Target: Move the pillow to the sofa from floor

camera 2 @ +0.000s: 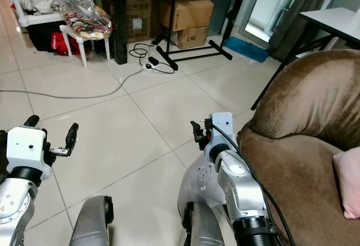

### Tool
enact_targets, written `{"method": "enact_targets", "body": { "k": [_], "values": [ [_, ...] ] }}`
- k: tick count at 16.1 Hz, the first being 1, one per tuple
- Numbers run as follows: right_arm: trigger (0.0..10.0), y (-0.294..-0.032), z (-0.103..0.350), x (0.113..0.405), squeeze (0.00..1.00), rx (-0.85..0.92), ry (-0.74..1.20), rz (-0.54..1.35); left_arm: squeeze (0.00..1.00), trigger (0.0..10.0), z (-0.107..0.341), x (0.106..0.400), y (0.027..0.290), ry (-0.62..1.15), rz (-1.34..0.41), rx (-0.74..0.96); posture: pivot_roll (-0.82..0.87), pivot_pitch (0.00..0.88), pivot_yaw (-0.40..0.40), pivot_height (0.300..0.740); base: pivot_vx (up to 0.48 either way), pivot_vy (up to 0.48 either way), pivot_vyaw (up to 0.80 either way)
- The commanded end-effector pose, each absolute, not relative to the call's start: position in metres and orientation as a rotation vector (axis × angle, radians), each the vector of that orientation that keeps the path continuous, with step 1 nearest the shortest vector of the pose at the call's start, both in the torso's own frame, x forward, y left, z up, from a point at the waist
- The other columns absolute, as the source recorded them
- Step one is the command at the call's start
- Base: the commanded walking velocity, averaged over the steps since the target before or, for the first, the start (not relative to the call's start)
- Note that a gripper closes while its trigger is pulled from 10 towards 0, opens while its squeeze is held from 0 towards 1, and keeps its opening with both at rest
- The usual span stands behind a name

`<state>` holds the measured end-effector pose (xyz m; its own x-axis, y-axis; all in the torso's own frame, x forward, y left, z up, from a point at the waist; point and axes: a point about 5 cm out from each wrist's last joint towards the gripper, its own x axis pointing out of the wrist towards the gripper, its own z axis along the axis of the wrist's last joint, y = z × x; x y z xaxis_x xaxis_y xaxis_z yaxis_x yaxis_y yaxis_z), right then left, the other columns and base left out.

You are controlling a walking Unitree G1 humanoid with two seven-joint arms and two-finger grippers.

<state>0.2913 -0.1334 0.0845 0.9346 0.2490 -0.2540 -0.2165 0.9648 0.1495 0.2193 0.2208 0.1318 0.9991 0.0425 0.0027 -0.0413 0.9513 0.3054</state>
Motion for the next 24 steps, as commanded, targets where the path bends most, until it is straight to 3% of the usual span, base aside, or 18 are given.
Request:
{"method": "enact_targets", "body": {
  "k": [1, 8, 9, 11, 15, 20, 24],
  "values": [
    [10.0, -0.139, 0.086, 0.295, 0.00, 0.125, 0.273, 0.210, 0.00, 10.0, 0.133, 0.220, 0.218, 0.008, 0.025, 0.323, 0.07, 0.000, -0.140, 0.542, 0.000, 0.000, 0.00],
    [10.0, -0.138, 0.086, 0.300, 0.00, 0.124, 0.291, 0.177, 0.00, 10.0, 0.132, 0.223, 0.223, 0.020, 0.013, 0.342, 0.05, 0.000, -0.131, 0.497, 0.000, 0.000, 0.00],
    [10.0, -0.136, 0.085, 0.302, 1.00, 0.136, 0.298, 0.189, 0.00, 10.0, 0.131, 0.222, 0.222, 0.031, -0.008, 0.350, 0.07, 0.000, -0.143, 0.497, 0.000, 0.000, 0.00],
    [10.0, -0.133, 0.085, 0.305, 1.00, 0.172, 0.301, 0.203, 0.00, 10.0, 0.129, 0.220, 0.219, 0.053, -0.054, 0.359, 0.08, 0.000, -0.151, 0.497, 0.000, 0.000, 0.00],
    [10.0, -0.142, 0.070, 0.326, 1.00, 0.152, 0.408, 0.041, 0.00, 10.0, 0.124, 0.207, 0.211, 0.114, -0.177, 0.375, 0.12, 0.000, -0.162, 0.497, 0.000, 0.000, 0.00],
    [10.0, -0.175, 0.053, 0.341, 1.00, 0.244, 0.504, -0.209, 0.00, 10.0, 0.131, 0.198, 0.205, 0.163, -0.314, 0.371, 0.07, 0.000, -0.081, 0.497, 0.000, 0.000, 0.00],
    [10.0, -0.174, 0.055, 0.346, 1.00, 0.302, 0.491, -0.186, 0.00, 10.0, 0.146, 0.186, 0.205, 0.174, -0.352, 0.366, 0.06, 0.056, -0.052, 0.497, 0.000, 0.000, 0.00]
  ]
}}
